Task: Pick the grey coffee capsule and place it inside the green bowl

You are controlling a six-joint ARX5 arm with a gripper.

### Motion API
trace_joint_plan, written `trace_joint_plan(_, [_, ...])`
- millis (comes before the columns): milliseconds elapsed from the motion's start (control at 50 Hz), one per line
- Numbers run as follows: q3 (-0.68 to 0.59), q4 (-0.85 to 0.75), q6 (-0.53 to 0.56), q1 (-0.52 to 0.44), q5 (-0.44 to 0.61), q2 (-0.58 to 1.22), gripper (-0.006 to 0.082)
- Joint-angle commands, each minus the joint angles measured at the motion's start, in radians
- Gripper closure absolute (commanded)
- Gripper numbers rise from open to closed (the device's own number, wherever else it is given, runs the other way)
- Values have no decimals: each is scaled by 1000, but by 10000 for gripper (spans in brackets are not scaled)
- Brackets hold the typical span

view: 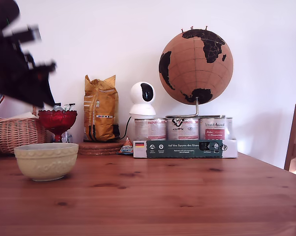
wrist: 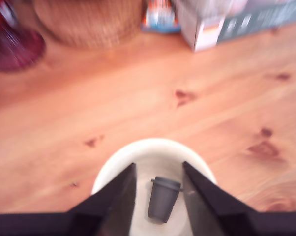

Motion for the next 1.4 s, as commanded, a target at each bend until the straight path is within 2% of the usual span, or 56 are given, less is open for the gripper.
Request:
trace_joint_plan(0, [-2, -21, -4, 10, -5, -22, 786])
trace_joint_plan(340, [-17, -85, -30, 30, -60, -223, 786])
trace_joint_plan(800, [-216, -47, -30, 32, -159, -561, 786])
trace_joint_plan(1020, [-274, -21, -30, 47, -171, -709, 786])
trace_joint_plan(1380, [-277, -35, -30, 49, -175, -795, 786])
